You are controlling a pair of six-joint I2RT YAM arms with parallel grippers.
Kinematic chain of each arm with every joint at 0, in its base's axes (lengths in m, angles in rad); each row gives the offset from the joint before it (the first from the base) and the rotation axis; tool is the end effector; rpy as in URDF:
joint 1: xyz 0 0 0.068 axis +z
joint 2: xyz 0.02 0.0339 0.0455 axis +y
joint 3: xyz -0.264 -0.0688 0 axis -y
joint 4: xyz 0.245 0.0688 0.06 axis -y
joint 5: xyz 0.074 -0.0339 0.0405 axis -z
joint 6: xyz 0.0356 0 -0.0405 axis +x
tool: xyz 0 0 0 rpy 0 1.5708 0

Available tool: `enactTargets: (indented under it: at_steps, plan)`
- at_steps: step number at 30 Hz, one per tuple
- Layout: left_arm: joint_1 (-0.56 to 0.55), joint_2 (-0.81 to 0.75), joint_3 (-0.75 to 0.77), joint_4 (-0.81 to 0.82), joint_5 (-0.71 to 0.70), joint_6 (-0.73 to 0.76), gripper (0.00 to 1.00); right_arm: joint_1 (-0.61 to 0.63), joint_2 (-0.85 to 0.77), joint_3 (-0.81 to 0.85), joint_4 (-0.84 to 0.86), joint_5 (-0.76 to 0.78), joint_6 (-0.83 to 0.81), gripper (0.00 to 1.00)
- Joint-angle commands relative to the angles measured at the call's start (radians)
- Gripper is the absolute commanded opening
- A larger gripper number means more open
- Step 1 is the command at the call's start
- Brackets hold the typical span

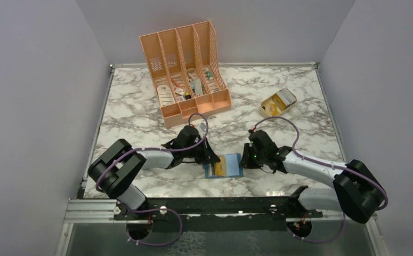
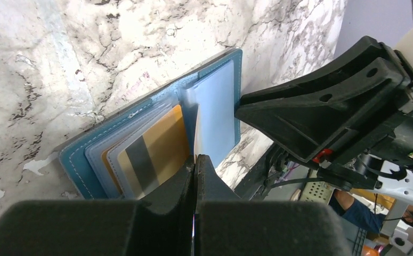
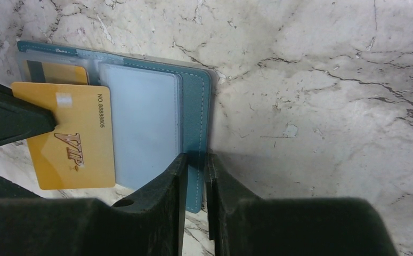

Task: Put the credit cards into the card holder
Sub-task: Insert the credit card into the card holder.

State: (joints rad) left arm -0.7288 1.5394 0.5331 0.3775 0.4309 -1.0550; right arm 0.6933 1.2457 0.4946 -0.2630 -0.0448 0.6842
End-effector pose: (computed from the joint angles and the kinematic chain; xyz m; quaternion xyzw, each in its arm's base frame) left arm 0.1986 -0.1972 0.1399 -0.0456 0.8747 -0.4646 0.1301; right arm 0.1633 0.1377 0.1473 -0.0105 0.9612 0.1912 0.1984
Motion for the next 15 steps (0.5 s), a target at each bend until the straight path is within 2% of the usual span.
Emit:
enactTargets:
  at_steps: [1,7,15]
  plan:
    - [-0.004,0.034,0.031,0.02,0.047,0.014,0.0,0.001,-0.011,-0.035,-0.038,-0.006,0.015,0.2]
    - [-0.004,0.057,0.035,-0.01,0.029,0.007,0.0,0.002,-0.012,-0.046,-0.026,-0.014,0.011,0.19]
    - [-0.004,0.032,0.082,-0.174,-0.03,0.024,0.0,0.001,-0.034,-0.03,-0.041,-0.03,0.022,0.18]
